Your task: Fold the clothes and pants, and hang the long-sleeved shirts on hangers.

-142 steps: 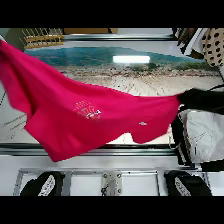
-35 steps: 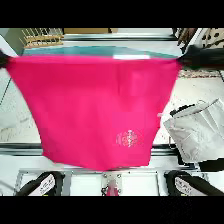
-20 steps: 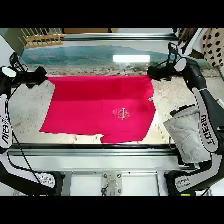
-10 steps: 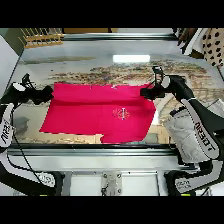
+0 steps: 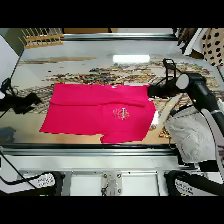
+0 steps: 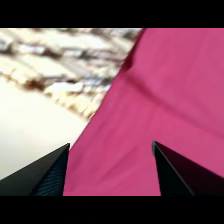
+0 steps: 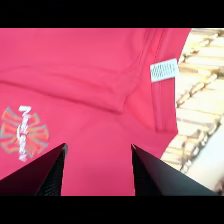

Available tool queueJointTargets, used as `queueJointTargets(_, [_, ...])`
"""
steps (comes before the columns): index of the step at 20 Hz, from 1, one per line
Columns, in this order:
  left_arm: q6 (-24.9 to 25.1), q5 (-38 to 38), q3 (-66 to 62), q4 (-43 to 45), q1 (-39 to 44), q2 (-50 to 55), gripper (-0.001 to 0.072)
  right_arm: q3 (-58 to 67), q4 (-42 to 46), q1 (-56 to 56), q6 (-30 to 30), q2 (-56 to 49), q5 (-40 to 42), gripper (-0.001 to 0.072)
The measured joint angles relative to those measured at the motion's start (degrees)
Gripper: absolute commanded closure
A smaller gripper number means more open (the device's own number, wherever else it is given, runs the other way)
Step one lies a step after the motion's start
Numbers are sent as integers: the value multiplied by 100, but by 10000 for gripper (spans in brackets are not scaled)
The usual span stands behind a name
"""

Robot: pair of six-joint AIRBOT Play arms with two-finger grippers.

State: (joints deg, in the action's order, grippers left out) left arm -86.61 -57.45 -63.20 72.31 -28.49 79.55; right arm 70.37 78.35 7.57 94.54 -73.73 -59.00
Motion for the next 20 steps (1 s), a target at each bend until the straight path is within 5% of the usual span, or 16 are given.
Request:
queueJointTargets(7, [-216, 243, 1930, 138, -673, -835, 159, -1318, -249, 55, -2, 1711, -81, 276])
queueJointTargets(16, [-442, 859, 2343, -319, 107, -542, 161, -1565, -308, 57, -2, 2057, -85, 276])
queueJointTargets(17, [-448, 824, 2282, -319, 197, -442, 240, -1567, -310, 57, -2, 2061, -85, 276])
queueJointTargets(18, [-470, 785, 2221, -343, 282, -354, 538, -1572, -310, 57, -2, 2065, -92, 275])
queueJointTargets(19, [-492, 730, 2179, -363, 345, -293, 702, -1574, -310, 55, -2, 2072, -125, 275])
queueJointTargets(20, [-498, 686, 2151, -354, 393, -264, 700, -1578, -310, 44, -2, 2079, -160, 275])
